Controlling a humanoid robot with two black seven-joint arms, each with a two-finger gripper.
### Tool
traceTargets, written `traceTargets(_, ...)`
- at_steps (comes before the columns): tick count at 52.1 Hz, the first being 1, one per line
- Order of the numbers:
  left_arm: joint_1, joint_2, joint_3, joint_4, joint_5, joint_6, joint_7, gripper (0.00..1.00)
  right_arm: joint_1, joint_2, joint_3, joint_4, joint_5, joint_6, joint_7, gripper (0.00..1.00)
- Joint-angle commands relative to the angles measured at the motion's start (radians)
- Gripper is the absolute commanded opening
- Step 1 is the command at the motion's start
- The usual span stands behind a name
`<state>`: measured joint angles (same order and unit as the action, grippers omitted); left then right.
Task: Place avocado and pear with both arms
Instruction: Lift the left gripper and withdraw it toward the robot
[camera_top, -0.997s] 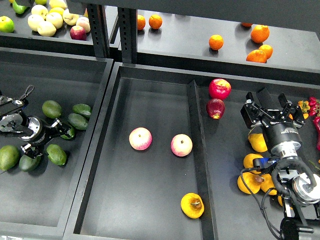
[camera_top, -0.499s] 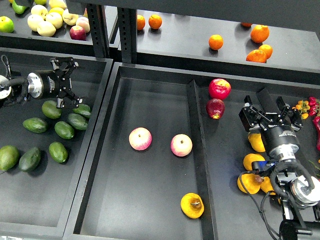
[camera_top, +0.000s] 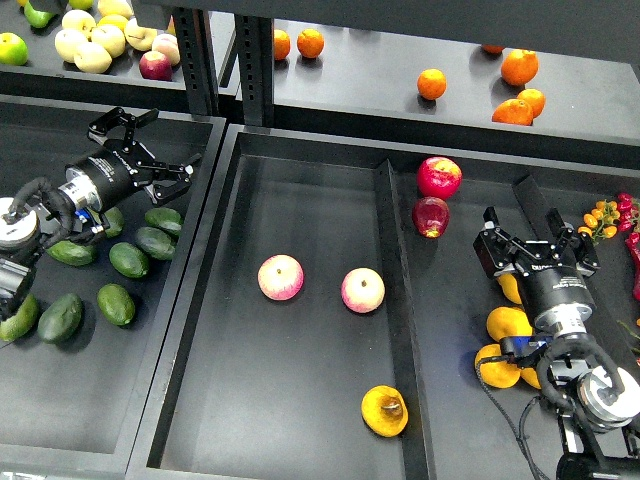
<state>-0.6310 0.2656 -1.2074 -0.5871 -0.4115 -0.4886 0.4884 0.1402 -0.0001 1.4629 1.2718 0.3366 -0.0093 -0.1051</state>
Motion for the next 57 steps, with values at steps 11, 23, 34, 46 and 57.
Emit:
traceTargets(11,0.24,-0.129,-0.196,-0.237,0.0,0.0,0.0,0.98,-0.01,-0.031,-0.133,-0.012,-0.005,0.068,-0.001,1.0)
traceTargets(23,0.421,-0.223,-0.202,-0.358,-0.001,0.0,0.0,0.98,-0.001,-0.072,-0.188,-0.043,-0.011,0.094,-0.001,1.0)
traceTargets(34,0.533,-0.266,-0.202,-0.447,-0.001,0.0,0.0,0.98,0.01,-0.077,-0.199,-0.055,-0.011,0.101,-0.008,1.0)
traceTargets(46,0.623,-0.266,-0.201,-0.571,0.017,0.0,0.0,0.98,0.087,-0.213,-0.246,-0.052,-0.007,0.101,-0.192,1.0)
traceTargets(57,0.682,-0.266,-0.202,-0.596,0.108,0.0,0.0,0.99,0.2,-0.446,-0.443,-0.026,-0.008,0.112,-0.384,1.0)
